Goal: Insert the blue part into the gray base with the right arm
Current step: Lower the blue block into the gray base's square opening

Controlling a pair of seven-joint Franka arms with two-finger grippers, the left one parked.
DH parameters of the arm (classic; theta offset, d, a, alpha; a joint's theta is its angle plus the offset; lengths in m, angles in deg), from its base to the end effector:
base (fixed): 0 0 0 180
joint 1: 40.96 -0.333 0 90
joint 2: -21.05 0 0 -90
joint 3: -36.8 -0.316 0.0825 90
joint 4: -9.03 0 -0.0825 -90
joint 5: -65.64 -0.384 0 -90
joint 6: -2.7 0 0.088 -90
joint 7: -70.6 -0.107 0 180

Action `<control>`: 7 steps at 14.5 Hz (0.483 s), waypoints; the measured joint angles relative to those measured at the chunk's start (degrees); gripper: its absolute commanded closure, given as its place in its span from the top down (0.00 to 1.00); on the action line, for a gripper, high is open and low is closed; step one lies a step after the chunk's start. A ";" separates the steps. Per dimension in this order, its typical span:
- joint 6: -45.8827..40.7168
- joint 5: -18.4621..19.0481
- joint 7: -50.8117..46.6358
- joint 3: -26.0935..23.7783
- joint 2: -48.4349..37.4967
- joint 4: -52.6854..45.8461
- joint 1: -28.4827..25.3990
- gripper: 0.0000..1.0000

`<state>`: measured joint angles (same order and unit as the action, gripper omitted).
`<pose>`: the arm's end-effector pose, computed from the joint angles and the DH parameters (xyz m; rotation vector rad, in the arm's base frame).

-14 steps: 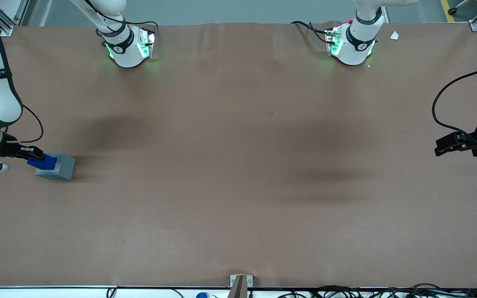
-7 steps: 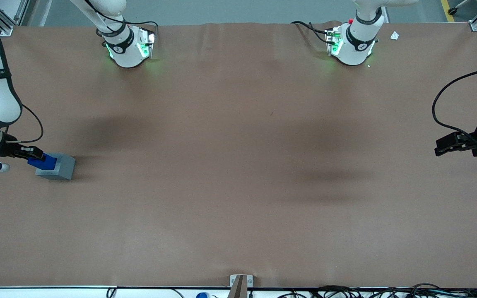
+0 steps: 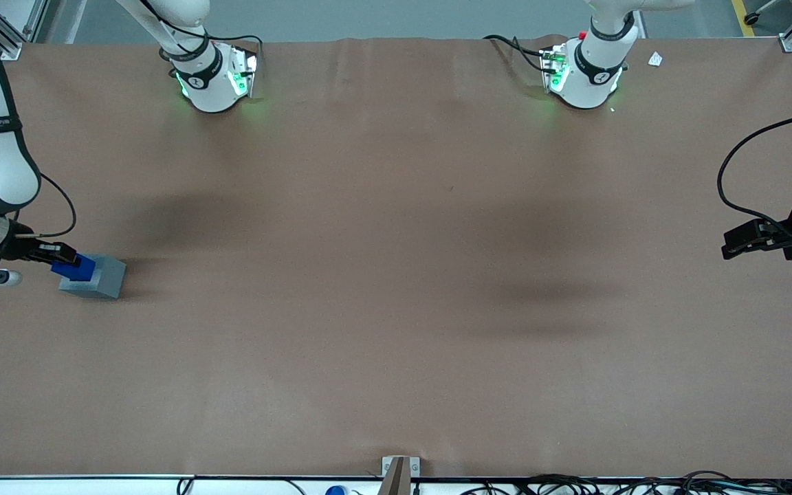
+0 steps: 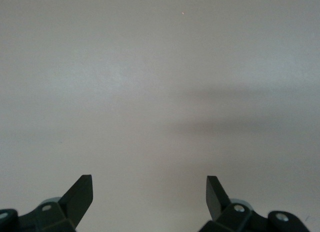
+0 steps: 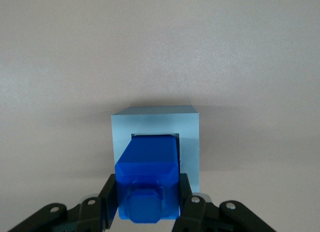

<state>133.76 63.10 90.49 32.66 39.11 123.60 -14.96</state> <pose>0.5566 -0.2237 0.2996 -3.0784 0.1035 0.0082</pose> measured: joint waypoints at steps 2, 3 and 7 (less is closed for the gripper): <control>0.40 -0.06 0.00 -0.03 0.06 0.08 0.00 0.01; 0.58 -0.07 0.01 -0.03 0.15 0.11 0.00 0.01; 0.97 -0.13 0.01 -0.05 0.41 0.13 -0.01 0.19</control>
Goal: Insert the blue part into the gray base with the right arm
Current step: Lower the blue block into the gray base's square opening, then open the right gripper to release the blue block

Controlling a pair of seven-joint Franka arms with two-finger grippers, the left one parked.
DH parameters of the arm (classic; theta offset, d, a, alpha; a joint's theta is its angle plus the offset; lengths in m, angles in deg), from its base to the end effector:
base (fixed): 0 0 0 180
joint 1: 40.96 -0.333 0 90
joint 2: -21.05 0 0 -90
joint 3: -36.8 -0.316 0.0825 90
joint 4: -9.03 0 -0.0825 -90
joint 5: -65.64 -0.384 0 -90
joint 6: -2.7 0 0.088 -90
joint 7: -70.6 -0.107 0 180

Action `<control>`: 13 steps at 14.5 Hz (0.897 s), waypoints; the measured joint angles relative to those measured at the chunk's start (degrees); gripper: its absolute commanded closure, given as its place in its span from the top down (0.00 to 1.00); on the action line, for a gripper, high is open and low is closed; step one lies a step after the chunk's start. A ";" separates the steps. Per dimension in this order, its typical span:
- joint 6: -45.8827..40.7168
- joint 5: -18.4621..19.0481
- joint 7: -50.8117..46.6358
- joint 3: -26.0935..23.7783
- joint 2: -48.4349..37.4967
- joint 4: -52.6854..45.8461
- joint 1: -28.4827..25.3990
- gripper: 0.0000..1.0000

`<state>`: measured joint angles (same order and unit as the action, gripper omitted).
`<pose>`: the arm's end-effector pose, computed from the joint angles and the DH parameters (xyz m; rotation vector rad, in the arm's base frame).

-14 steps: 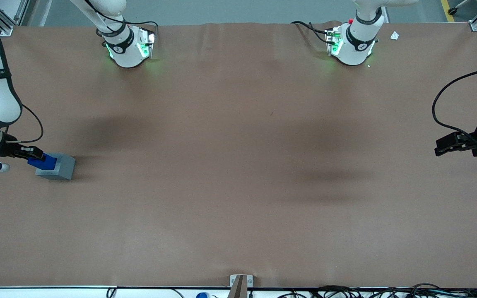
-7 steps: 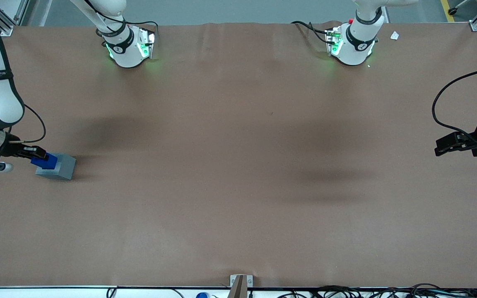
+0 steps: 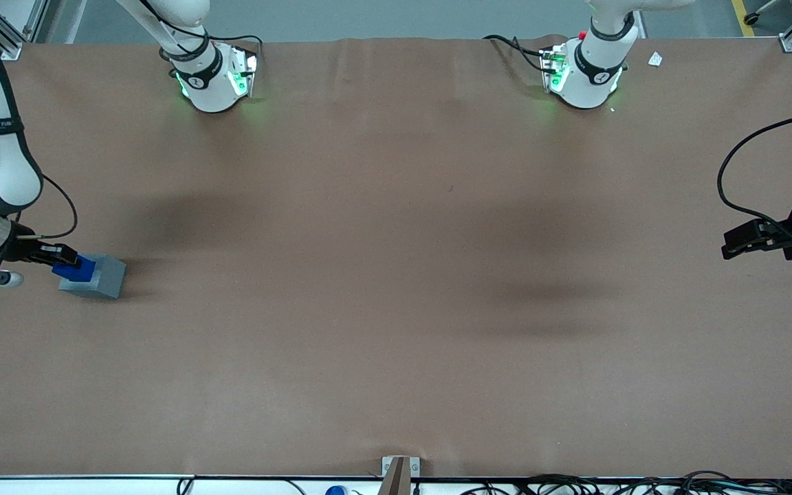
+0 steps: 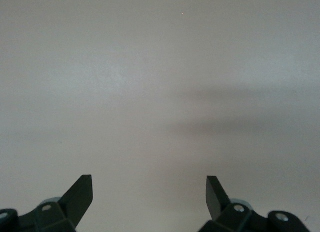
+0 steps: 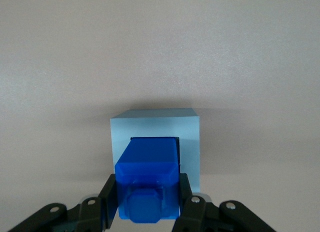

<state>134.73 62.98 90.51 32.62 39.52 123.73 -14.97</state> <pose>0.5576 -0.2236 0.2958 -3.0794 0.1049 -0.0036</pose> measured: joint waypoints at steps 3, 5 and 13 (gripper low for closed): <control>0.02 -0.01 0.00 -0.05 0.00 -0.02 -0.22 0.67; 0.04 -0.01 0.00 -0.17 0.00 -0.12 -0.42 0.78; -2.97 -0.04 0.00 -0.57 -1.33 -2.62 -1.26 1.00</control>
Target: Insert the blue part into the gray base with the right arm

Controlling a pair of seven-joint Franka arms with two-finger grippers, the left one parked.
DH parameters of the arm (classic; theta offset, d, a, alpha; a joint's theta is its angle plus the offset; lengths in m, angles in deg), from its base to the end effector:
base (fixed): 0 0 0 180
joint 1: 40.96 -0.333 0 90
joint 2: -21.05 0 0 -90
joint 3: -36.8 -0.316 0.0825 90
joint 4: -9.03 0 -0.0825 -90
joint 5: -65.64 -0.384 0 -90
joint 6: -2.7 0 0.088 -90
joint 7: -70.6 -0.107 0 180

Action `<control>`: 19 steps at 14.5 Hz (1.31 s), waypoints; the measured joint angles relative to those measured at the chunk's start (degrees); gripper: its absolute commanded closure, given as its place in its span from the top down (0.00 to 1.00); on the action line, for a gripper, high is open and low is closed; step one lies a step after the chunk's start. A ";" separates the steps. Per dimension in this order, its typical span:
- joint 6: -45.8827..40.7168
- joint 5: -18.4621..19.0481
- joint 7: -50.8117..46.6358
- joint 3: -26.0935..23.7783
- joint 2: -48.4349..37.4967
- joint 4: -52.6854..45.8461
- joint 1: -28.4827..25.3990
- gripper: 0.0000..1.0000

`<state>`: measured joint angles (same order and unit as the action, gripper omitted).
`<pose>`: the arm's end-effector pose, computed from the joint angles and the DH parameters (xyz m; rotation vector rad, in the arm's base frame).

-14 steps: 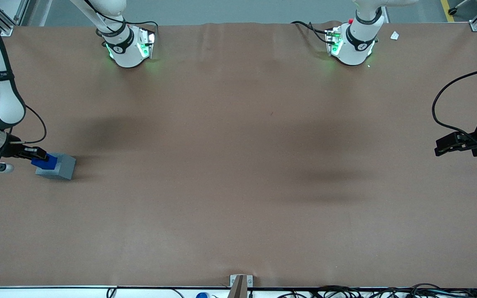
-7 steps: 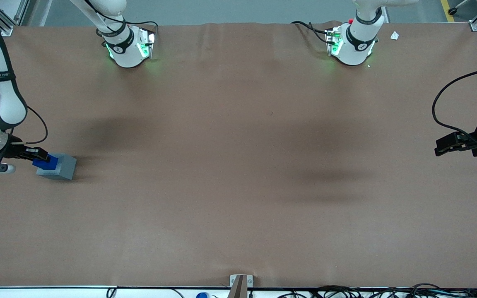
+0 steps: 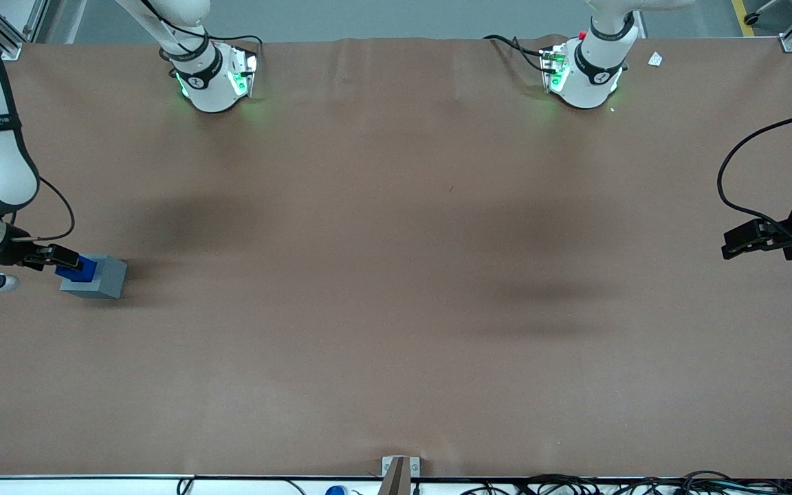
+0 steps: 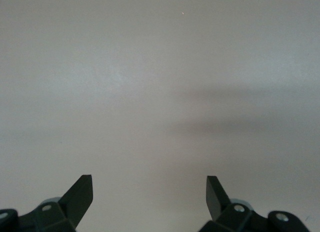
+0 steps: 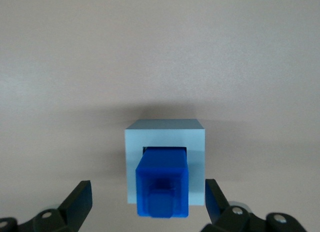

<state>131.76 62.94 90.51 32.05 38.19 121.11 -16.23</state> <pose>0.5724 -0.2089 0.3252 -3.0830 0.0533 -0.0291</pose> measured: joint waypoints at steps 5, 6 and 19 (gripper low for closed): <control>-3.83 -0.11 0.00 -0.06 -5.46 -1.45 -2.47 1.00; -4.62 -0.16 0.00 -0.06 -6.47 -1.45 -2.81 1.00; -16.30 -0.42 -4.13 -0.24 -20.72 -1.75 -8.90 1.00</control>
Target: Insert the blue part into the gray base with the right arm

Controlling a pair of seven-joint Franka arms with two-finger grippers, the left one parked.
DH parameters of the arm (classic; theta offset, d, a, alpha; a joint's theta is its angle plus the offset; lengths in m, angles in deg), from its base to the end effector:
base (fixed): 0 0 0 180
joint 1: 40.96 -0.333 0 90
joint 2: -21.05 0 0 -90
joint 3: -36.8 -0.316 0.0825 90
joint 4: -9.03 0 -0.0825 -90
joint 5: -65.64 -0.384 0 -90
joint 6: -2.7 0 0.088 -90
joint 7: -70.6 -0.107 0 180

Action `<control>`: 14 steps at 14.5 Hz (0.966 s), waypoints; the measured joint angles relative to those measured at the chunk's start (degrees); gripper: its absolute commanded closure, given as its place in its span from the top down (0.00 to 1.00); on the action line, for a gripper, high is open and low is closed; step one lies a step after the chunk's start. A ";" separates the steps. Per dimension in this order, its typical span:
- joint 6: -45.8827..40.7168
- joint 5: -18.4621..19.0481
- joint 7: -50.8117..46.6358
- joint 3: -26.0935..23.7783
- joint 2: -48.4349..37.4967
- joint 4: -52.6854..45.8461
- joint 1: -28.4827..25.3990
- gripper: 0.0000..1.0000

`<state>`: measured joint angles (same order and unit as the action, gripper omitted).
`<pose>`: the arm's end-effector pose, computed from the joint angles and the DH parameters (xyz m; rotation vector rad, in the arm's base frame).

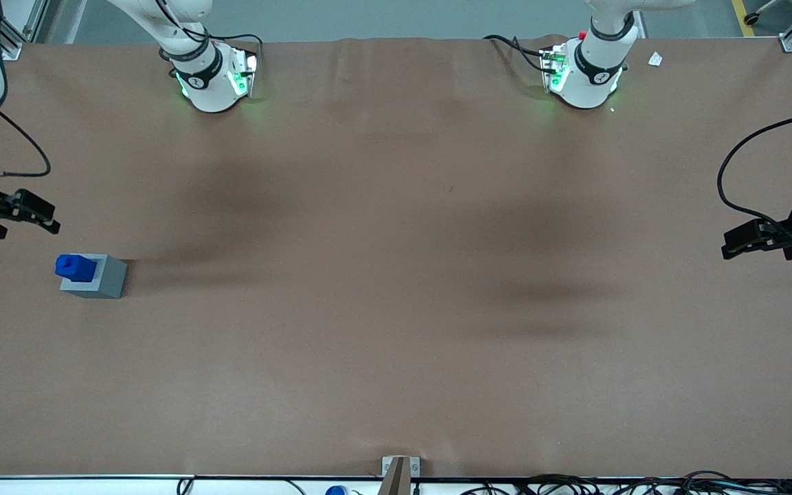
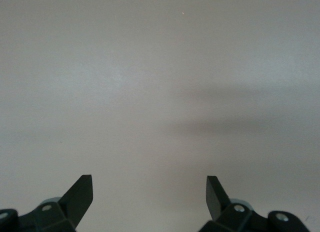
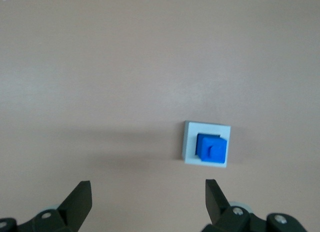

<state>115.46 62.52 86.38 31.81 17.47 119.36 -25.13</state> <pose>0.5439 -0.0996 0.5246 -3.1144 -0.1058 -0.1754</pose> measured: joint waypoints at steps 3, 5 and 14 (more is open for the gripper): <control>-3.42 0.00 -5.04 -0.14 -3.51 0.00 -3.04 1.00; -5.86 0.00 -8.55 -0.24 -5.87 0.00 -4.75 1.00; -15.54 0.00 -12.11 -0.32 -15.36 0.08 -6.79 1.00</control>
<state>99.92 62.52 74.27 31.49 2.11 119.44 -31.93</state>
